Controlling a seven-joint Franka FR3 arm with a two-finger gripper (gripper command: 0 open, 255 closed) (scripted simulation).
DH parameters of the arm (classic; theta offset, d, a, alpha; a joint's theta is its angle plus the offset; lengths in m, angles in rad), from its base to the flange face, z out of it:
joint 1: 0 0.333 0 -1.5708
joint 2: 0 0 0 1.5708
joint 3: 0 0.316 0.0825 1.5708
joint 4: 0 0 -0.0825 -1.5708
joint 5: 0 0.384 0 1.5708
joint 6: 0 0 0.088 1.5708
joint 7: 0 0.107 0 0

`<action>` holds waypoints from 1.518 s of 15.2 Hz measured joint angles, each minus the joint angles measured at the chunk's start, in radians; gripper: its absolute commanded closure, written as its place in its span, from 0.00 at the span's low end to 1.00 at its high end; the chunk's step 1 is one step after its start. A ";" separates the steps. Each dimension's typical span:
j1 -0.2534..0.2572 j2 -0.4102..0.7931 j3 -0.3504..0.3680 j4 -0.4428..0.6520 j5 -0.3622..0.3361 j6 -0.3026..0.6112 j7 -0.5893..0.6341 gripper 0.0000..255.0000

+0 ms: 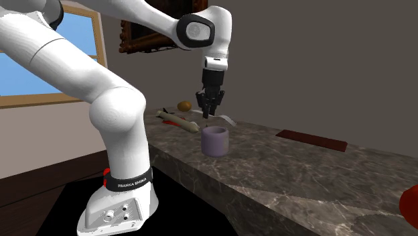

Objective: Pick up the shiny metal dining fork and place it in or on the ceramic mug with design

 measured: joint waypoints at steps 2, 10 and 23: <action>0.000 0.008 0.002 -0.021 0.004 0.028 -0.006 1.00; 0.004 0.021 0.010 -0.052 0.013 0.072 -0.011 1.00; -0.015 0.001 -0.021 0.055 -0.022 -0.054 -0.008 0.00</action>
